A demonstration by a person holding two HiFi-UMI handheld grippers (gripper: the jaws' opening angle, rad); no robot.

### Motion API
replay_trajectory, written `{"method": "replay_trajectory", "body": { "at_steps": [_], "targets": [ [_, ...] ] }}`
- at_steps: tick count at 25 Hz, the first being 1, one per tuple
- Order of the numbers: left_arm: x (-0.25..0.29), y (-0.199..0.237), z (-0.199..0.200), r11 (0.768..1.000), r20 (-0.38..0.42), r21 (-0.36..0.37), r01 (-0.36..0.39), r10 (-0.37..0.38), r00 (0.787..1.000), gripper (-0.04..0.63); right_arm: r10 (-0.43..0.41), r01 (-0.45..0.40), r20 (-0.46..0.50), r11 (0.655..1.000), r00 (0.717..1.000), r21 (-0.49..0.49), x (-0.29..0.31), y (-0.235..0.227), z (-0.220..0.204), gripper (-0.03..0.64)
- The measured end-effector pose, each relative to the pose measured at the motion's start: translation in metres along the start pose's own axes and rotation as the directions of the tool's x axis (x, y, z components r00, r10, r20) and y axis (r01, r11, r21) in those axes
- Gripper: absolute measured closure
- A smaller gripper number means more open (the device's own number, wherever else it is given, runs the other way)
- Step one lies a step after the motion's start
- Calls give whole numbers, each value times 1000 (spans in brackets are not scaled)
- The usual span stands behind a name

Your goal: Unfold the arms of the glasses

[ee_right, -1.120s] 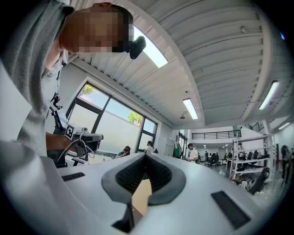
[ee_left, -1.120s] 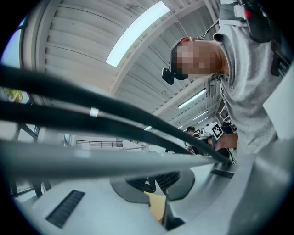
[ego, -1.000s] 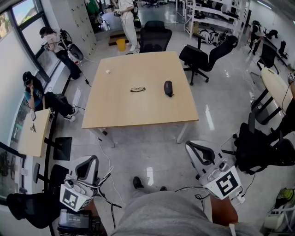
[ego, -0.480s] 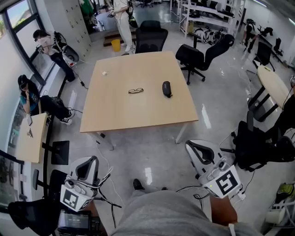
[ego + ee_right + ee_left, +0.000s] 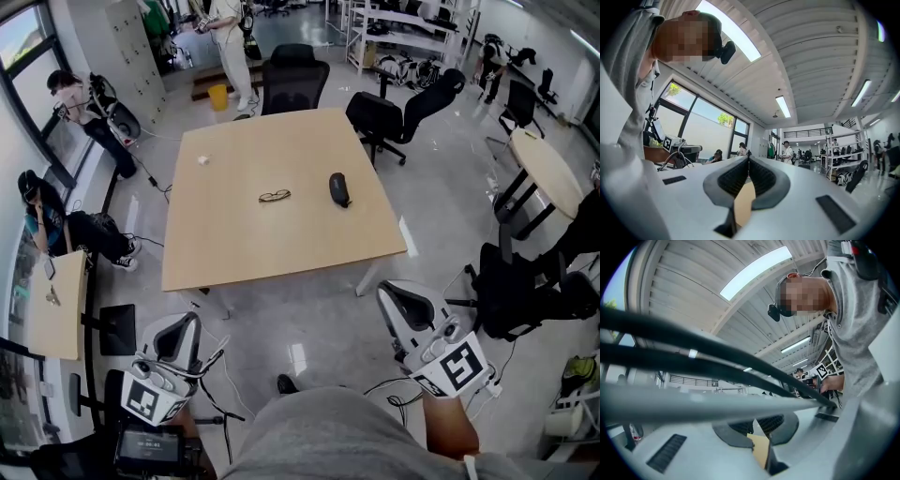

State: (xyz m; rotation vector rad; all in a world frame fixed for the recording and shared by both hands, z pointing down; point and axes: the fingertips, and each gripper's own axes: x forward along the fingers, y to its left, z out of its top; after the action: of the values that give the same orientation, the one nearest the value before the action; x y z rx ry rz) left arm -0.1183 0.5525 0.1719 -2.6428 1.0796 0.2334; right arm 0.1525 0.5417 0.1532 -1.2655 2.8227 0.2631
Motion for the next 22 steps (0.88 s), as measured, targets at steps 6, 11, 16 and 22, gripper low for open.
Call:
{"method": "replay_trajectory", "body": {
  "at_steps": [6,11,16,22],
  "targets": [
    [-4,51,-14,999,11,-13,36,-36,999,589,-44,44,-18,999,999,-12,47,9,-6,609],
    [-9,89,-25,998,13,-10,66,-66,998,589,-70,69,-27,997,997,-23,83,23,-8,609],
    [-7,109,-39,997,23,-34,76,-75,997,589,-74,73,-58,997,996,-31,104,26,-16,609],
    [8,127,-57,996,7,-51,75,-74,997,589,-61,59,-78,998,995,-24,135,9,-28,609]
  ]
}}
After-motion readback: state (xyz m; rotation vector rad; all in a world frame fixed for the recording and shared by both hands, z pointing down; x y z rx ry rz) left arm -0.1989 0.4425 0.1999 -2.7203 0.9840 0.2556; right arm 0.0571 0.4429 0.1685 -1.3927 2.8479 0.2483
